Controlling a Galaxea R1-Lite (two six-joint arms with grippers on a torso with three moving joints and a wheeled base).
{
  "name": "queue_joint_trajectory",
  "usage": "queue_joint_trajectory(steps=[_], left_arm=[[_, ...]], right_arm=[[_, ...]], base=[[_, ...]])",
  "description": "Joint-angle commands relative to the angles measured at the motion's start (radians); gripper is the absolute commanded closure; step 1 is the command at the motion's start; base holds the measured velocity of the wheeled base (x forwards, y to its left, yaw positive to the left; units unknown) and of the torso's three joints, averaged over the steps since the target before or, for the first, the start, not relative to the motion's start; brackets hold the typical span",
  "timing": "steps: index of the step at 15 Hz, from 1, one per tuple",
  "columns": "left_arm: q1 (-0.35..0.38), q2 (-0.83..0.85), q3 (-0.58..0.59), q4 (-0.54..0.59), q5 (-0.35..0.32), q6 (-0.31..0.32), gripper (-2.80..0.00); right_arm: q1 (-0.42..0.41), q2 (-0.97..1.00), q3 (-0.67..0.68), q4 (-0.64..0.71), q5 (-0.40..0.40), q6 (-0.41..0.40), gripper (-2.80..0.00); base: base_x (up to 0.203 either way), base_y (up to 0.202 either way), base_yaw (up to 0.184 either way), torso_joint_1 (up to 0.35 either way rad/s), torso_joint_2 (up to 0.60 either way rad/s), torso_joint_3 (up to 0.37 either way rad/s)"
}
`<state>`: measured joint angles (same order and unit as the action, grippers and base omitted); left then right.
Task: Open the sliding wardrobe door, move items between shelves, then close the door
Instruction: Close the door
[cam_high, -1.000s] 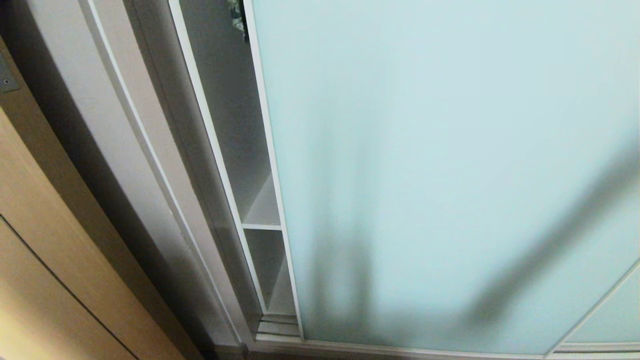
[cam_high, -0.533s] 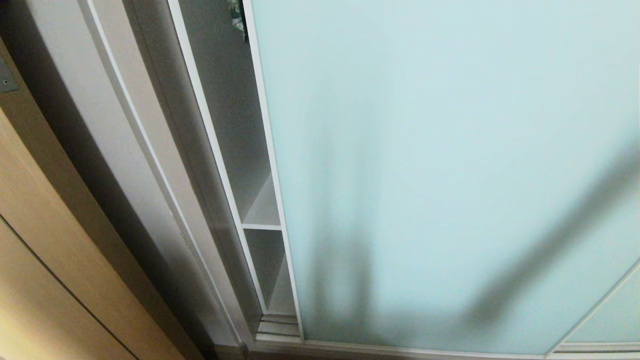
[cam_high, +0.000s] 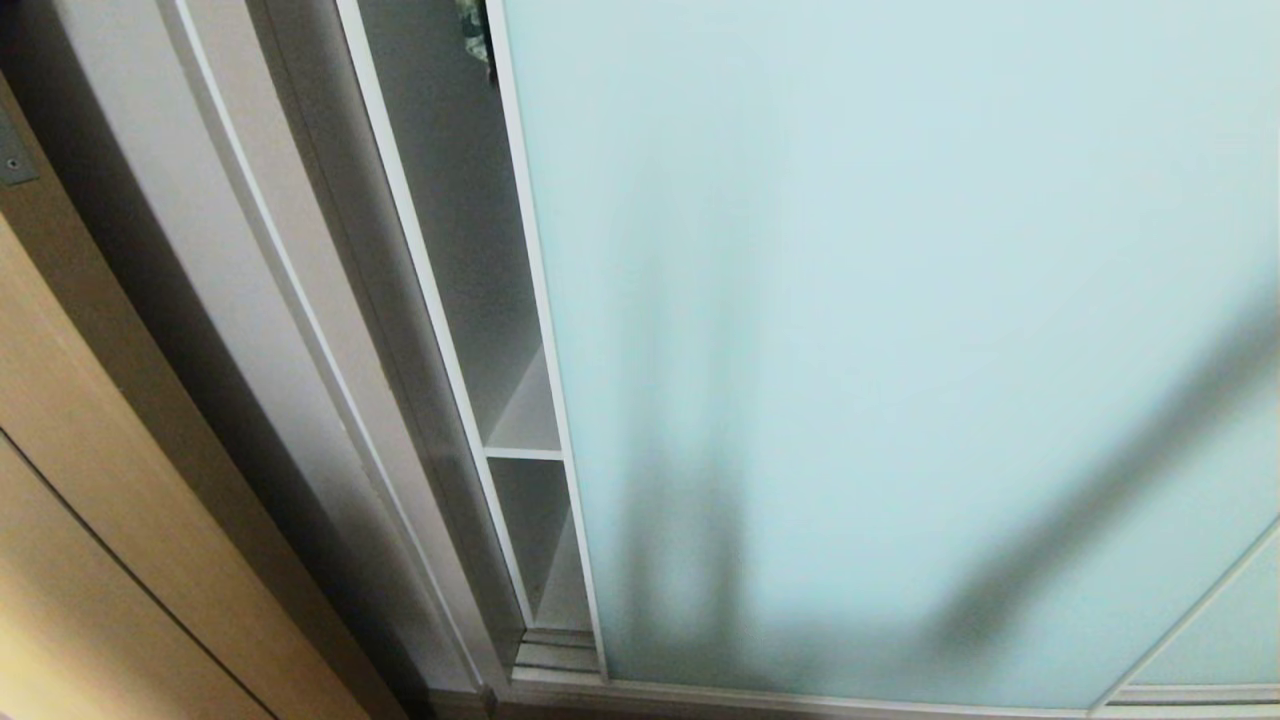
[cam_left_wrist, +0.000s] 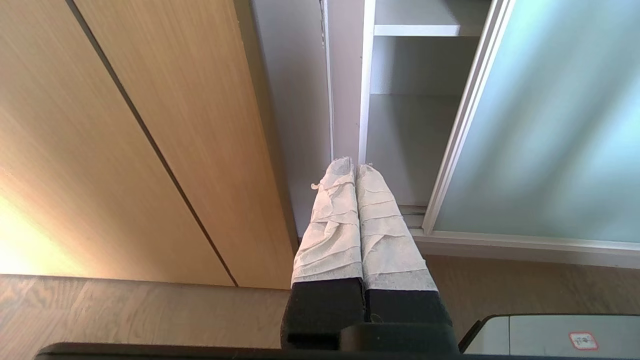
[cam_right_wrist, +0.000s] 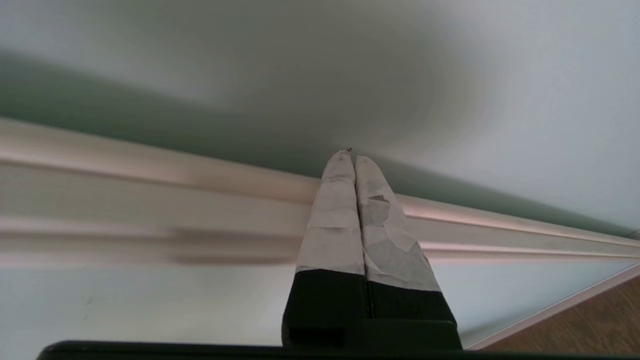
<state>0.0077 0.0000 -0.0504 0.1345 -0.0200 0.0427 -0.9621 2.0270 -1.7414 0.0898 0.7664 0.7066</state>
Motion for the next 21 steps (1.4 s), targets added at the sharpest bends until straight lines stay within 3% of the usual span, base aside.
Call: queue_joint_trajectory(steps=[1, 12, 21], left_arm=[[0.000, 0.002, 0.000, 0.001, 0.000, 0.000, 0.00], [0.000, 0.002, 0.000, 0.001, -0.001, 0.000, 0.00], [0.000, 0.002, 0.000, 0.001, 0.000, 0.000, 0.00]], right_arm=[[0.007, 0.018, -0.001, 0.002, 0.004, 0.005, 0.00], [0.099, -0.118, 0.190, 0.001, 0.005, 0.002, 0.00], [0.158, -0.146, 0.240, -0.022, 0.005, 0.004, 0.00]], base=[[0.000, 0.000, 0.000, 0.000, 0.00, 0.000], [0.000, 0.000, 0.000, 0.000, 0.00, 0.000], [0.000, 0.000, 0.000, 0.000, 0.00, 0.000]])
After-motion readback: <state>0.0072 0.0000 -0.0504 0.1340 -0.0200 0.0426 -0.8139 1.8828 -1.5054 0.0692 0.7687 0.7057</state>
